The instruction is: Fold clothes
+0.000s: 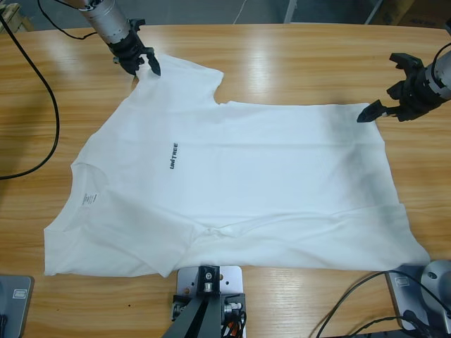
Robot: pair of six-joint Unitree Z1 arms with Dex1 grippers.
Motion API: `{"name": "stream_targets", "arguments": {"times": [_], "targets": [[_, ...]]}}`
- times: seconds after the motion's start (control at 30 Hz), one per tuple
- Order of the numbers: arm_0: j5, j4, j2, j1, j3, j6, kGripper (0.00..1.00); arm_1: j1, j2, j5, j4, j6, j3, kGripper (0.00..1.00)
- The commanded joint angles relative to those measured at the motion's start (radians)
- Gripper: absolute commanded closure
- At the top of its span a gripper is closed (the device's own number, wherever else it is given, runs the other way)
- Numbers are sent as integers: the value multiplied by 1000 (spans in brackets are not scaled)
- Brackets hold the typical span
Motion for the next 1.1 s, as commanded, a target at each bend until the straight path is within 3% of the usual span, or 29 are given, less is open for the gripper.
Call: {"name": "stream_targets", "arguments": {"times": [0.03, 0.37, 0.43, 0.53, 0.6, 0.67, 0.77, 1.1], "targets": [[-38, 11, 76, -35, -11, 0, 253, 7, 33, -15, -6, -11, 18, 18], [-53, 11, 74, -50, -16, -29, 266, 7, 31, -15, -6, -12, 19, 18], [-51, 11, 75, -51, -18, -29, 348, 7, 28, -17, -6, -12, 20, 18], [-51, 11, 76, -52, -22, -29, 367, 7, 26, -19, -6, -12, 22, 18], [-52, 18, 74, -52, -21, -28, 507, 7, 26, -20, -9, -12, 22, 18], [-51, 33, 76, -52, -21, -29, 768, 6, 26, -20, -9, -12, 22, 18], [-39, 41, 78, -52, -22, -29, 1000, 7, 26, -20, -9, -12, 24, 18], [-4, 69, 85, -41, -25, -29, 1000, 6, 24, -20, -9, -12, 25, 18]]}}
